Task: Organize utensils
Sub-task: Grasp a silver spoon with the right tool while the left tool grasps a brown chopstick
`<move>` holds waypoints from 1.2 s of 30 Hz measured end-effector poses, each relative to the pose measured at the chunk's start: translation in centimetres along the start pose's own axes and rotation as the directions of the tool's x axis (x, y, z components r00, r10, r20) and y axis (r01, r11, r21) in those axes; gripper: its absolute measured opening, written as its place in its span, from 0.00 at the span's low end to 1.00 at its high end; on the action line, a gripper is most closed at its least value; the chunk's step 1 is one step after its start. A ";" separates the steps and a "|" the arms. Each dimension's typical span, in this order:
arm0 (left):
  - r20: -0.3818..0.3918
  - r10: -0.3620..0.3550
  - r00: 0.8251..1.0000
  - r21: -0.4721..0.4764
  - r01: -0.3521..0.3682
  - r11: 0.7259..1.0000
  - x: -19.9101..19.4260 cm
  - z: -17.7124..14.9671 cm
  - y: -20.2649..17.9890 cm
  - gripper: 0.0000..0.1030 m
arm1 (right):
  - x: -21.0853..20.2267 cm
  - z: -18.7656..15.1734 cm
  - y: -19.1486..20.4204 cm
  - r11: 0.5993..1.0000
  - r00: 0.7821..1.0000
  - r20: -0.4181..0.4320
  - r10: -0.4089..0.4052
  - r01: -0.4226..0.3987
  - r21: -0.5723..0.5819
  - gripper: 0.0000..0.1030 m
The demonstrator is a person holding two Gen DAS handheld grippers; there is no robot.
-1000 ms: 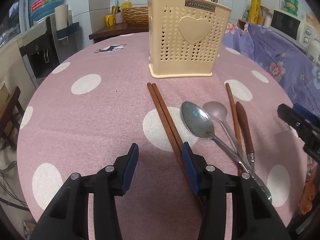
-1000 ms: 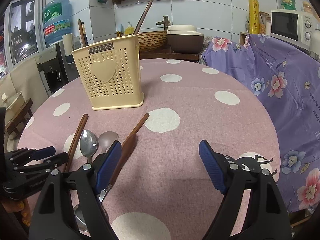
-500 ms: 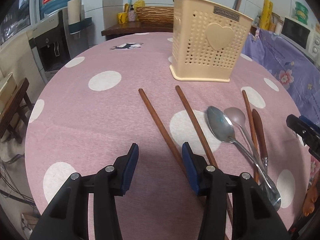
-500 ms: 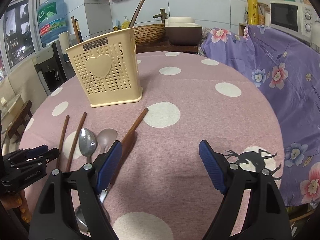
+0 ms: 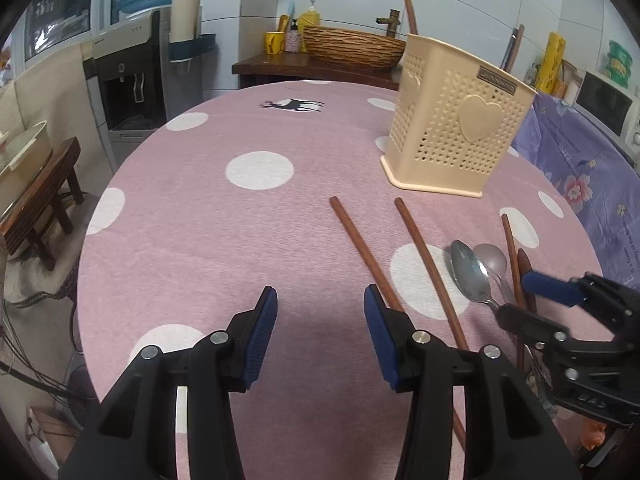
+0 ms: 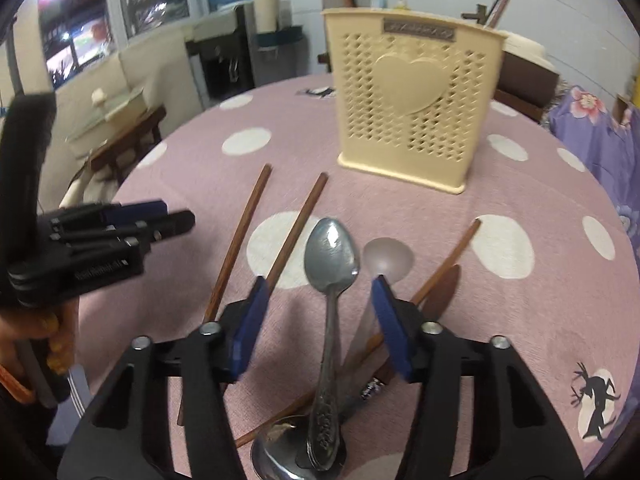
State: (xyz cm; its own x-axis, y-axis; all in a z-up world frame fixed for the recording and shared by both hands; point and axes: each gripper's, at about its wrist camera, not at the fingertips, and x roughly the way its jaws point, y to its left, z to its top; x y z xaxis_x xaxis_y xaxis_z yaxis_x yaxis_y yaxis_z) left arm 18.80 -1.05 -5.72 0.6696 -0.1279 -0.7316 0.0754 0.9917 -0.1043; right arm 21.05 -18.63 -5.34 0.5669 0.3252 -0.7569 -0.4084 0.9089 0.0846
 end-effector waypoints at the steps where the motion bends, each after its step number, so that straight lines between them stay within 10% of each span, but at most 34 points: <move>1: 0.002 0.001 1.000 -0.007 -0.001 1.000 -0.1 0.0 0.3 0.44 | 0.4 0.0 0.0 1.000 1.000 -0.012 -0.003 0.003 -0.007 0.44; 36: -0.022 -0.037 0.999 -0.011 0.037 0.999 0.6 0.0 0.2 0.45 | 2.2 3.4 -0.9 0.997 0.999 0.007 -0.042 0.041 0.059 0.37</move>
State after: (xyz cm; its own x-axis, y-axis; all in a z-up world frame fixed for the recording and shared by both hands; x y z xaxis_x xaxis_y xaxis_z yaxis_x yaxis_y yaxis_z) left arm 19.26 -0.93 -6.16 0.6502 -0.1651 -0.7416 0.0918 0.9860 -0.1390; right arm 25.12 -17.84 -4.86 0.5884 0.2889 -0.7552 -0.3416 0.9354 0.0917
